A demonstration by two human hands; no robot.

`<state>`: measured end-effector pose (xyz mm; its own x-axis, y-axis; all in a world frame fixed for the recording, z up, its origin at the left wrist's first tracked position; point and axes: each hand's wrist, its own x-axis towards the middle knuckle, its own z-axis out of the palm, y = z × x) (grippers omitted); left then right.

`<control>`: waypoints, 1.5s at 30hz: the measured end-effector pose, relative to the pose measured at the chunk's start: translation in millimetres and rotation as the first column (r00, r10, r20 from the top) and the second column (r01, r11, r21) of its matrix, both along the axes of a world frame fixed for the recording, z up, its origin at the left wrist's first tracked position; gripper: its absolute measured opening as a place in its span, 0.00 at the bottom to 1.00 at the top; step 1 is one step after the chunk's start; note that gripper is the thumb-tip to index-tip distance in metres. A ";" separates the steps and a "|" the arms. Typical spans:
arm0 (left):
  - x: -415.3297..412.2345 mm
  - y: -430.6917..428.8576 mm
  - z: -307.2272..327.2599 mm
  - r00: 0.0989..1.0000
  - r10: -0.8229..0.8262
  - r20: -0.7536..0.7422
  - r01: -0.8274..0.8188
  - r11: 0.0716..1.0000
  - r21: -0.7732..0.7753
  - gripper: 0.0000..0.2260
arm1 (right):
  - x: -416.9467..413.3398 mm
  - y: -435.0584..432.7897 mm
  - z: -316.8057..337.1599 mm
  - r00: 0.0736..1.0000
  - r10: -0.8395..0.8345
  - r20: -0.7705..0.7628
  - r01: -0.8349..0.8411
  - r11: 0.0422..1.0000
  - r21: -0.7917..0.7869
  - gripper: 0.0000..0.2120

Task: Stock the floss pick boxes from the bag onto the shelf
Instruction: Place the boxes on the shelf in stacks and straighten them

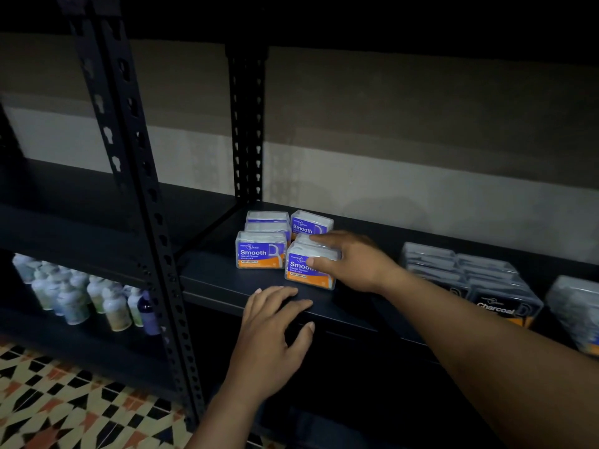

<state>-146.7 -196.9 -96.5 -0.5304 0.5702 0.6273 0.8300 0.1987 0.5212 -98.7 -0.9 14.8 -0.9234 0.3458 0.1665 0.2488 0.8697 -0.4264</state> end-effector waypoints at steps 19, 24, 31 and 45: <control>0.7 -0.9 0.3 1.000 -0.008 -0.001 0.008 1.000 0.007 0.15 | 4.2 5.3 -5.9 0.999 0.012 -0.038 -0.013 0.999 -0.035 0.29; 1.1 -1.1 1.0 1.000 -0.009 0.003 0.009 1.000 0.006 0.15 | 5.9 4.2 -4.6 0.999 0.009 -0.044 -0.012 0.998 -0.062 0.29; 1.2 0.1 1.2 1.000 0.004 0.002 -0.004 1.000 0.006 0.15 | 9.4 -1.1 4.2 0.992 -0.042 -0.122 0.016 0.979 -0.203 0.24; 1.1 2.2 -0.1 1.000 0.003 0.002 -0.003 0.999 0.041 0.14 | -34.7 38.5 33.2 0.983 -0.170 -0.074 0.171 0.985 0.016 0.09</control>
<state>-145.6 -194.7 -96.6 -0.5334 0.5421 0.6493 0.8284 0.1797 0.5305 -133.3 37.6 47.9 -0.8365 0.4927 0.2399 0.3636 0.8266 -0.4297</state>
